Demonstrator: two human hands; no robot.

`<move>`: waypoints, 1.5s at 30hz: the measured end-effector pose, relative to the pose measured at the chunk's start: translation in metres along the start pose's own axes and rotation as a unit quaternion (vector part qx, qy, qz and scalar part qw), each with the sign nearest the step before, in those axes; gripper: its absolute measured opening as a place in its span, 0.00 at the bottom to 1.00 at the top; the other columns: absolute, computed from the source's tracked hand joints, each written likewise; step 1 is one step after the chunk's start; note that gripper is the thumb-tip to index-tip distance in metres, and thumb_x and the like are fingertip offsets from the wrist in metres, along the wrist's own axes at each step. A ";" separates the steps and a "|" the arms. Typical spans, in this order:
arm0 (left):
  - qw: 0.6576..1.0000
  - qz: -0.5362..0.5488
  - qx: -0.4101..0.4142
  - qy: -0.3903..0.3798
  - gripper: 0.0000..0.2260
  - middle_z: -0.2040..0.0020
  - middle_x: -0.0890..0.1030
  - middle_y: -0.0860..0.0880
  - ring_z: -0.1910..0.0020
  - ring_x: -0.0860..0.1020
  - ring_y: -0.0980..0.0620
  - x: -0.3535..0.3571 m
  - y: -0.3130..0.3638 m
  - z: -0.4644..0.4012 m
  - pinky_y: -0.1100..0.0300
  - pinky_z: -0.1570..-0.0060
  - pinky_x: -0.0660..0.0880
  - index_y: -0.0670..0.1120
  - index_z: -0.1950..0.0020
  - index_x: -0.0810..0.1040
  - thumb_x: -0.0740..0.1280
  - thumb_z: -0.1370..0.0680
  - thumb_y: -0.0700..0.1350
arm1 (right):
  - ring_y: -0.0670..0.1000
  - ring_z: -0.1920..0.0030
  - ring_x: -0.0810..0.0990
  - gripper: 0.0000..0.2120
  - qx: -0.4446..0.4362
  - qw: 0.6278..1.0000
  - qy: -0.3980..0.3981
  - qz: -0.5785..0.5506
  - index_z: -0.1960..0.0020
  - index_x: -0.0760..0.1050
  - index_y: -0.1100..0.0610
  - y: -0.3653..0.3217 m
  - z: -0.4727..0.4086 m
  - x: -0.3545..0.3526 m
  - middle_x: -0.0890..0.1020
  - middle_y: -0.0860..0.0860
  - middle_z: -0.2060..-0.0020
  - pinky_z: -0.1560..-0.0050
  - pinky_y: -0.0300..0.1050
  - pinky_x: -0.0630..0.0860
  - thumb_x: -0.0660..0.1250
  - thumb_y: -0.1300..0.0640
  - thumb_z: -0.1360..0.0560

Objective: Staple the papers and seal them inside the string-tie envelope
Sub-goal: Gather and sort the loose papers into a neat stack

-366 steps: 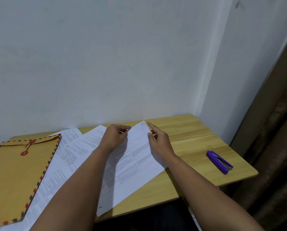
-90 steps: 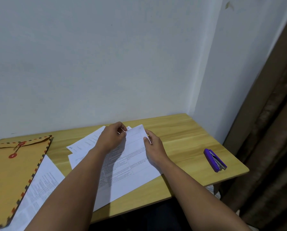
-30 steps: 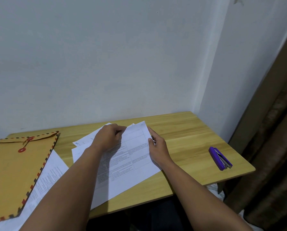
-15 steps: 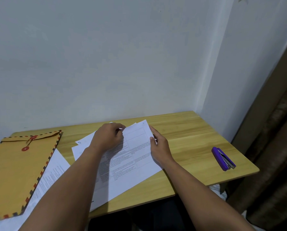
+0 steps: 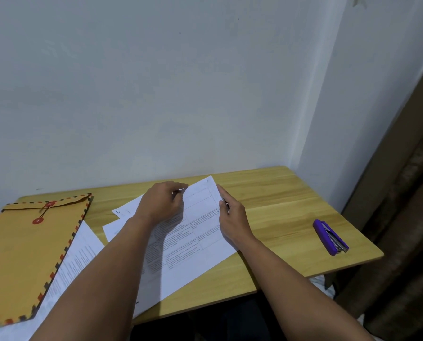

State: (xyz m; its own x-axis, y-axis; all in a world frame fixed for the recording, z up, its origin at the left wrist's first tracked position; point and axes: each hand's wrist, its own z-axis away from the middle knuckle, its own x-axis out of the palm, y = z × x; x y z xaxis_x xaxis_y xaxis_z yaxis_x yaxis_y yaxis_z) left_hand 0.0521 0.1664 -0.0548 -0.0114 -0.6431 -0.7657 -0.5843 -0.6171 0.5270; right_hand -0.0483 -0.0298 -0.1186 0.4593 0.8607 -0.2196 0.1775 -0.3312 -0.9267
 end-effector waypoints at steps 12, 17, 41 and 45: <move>0.998 0.055 -0.004 -0.004 0.13 0.50 0.84 0.59 0.52 0.81 0.56 0.002 0.006 -0.003 0.52 0.49 0.80 0.56 0.44 0.85 0.65 0.21 0.42 | 0.38 0.27 0.73 0.23 0.009 1.000 -0.023 -0.018 0.21 0.71 0.48 -0.003 -0.005 0.007 0.77 0.41 0.26 0.24 0.42 0.70 0.56 0.62 0.13; 0.998 0.059 -0.012 -0.001 0.13 0.51 0.84 0.60 0.53 0.80 0.57 0.000 0.003 -0.004 0.51 0.49 0.79 0.56 0.42 0.85 0.65 0.20 0.43 | 0.43 0.63 0.72 0.25 -0.010 1.000 -0.004 0.017 0.20 0.68 0.42 0.003 -0.001 0.009 0.74 0.42 0.61 0.54 0.39 0.72 0.57 0.61 0.14; 0.992 0.089 -0.086 0.041 0.15 0.50 0.86 0.55 0.50 0.83 0.53 -0.036 -0.016 -0.002 0.50 0.45 0.80 0.53 0.41 0.85 0.63 0.20 0.41 | 0.34 0.50 0.79 0.18 -0.013 0.995 -0.036 0.092 0.25 0.76 0.55 0.003 0.006 0.013 0.82 0.40 0.48 0.43 0.36 0.74 0.60 0.59 0.13; 0.991 0.088 -0.090 0.043 0.14 0.54 0.84 0.57 0.53 0.82 0.54 -0.041 -0.022 -0.007 0.56 0.49 0.78 0.51 0.40 0.85 0.64 0.20 0.40 | 0.42 0.51 0.83 0.18 0.027 0.989 0.013 0.142 0.26 0.78 0.53 0.000 -0.015 0.004 0.85 0.44 0.48 0.45 0.44 0.80 0.61 0.57 0.15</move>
State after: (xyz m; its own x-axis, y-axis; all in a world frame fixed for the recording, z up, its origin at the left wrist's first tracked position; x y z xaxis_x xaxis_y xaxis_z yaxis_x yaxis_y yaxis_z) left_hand 0.0709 0.2036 -0.0324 -0.0268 -0.7801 -0.6251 -0.4245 -0.5573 0.7136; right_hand -0.0331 -0.0320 -0.1144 0.5059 0.7256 -0.4664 -0.0089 -0.5363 -0.8440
